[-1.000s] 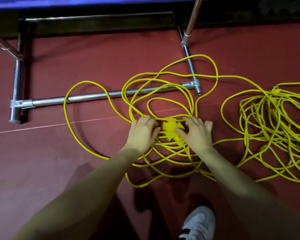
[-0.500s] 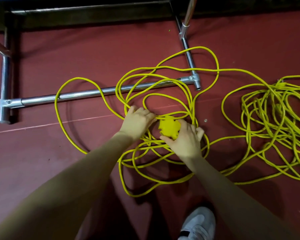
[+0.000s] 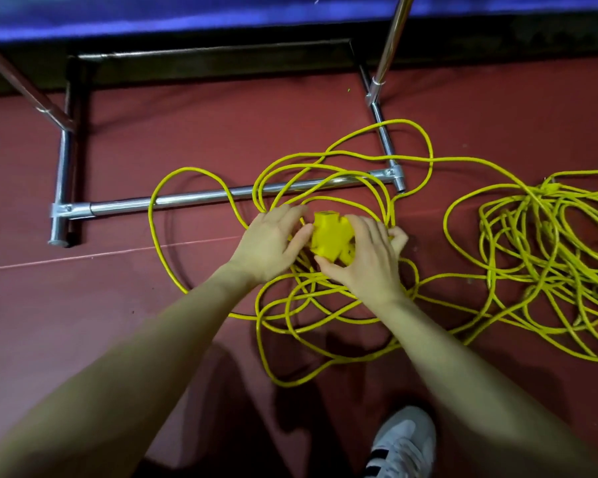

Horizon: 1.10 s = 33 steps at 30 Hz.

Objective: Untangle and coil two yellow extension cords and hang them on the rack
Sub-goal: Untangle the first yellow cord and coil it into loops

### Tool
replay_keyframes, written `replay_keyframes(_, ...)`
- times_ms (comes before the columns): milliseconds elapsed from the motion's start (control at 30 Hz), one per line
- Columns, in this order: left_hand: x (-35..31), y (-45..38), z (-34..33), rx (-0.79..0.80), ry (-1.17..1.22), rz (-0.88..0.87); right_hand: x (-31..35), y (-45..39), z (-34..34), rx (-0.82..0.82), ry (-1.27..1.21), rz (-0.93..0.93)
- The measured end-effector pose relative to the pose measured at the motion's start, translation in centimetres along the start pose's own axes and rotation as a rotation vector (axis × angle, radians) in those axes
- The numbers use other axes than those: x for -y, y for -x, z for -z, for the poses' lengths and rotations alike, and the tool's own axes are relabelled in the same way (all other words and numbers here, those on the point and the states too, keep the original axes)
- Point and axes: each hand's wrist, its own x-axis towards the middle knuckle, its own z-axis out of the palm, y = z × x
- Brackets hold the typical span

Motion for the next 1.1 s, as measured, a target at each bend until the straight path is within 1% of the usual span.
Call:
replay_keyframes(67, -0.7, 0.7, 2.6, -0.03, -0.018, -0.041, 1.4, -1.2, 1.8, -0.042, -0.034, 0.057)
replay_keyframes(200, -2.3, 1.8, 8.0, -0.139, -0.179, -0.117, 4.3, -2.5, 5.6, -0.106, -0.056, 0.193)
replay_keyframes(267, -3.2, 2.3, 10.4, -0.176, -0.241, -0.175, 5.9, -2.8, 7.6, -0.125, -0.087, 0.223)
replay_keyframes(333, -4.4, 3.0, 12.8, -0.194, -0.197, -0.17, 8.1, -3.3, 9.7, -0.148, -0.119, 0.247)
replay_keyframes(467, -6.5, 4.5, 17.9, -0.291, 0.046, -0.077, 12.7, -4.9, 13.4, -0.22, -0.133, 0.321)
replay_keyframes(533, -7.2, 5.1, 20.9, -0.347, 0.038, -0.075, 15.0, -5.6, 15.1, -0.243, -0.161, 0.334)
replay_keyframes(600, -7.8, 6.0, 23.8, -0.41, -0.021, -0.07, 17.1, -6.1, 16.8, -0.227, -0.22, 0.332)
replay_keyframes(700, -8.9, 6.9, 27.3, -0.498, -0.079, -0.076, 19.0, -7.0, 19.0, -0.147, -0.299, 0.332)
replay_keyframes(800, -10.3, 8.2, 30.6, -0.562, -0.088, -0.08, 20.0, -7.4, 21.0, -0.051, -0.344, 0.274)
replay_keyframes(933, -10.4, 9.9, 32.8, -0.622, -0.082, -0.036, 21.1, -7.5, 22.4, -0.097, -0.387, 0.272)
replay_keyframes(1067, -9.6, 10.6, 33.3, -0.684, -0.073, 0.055, 22.7, -8.2, 23.4, -0.061, -0.409, 0.331)
replay_keyframes(1100, -9.3, 10.6, 33.2, -0.672, -0.065, 0.087, 22.9, -8.3, 23.5, -0.053, -0.399, 0.338)
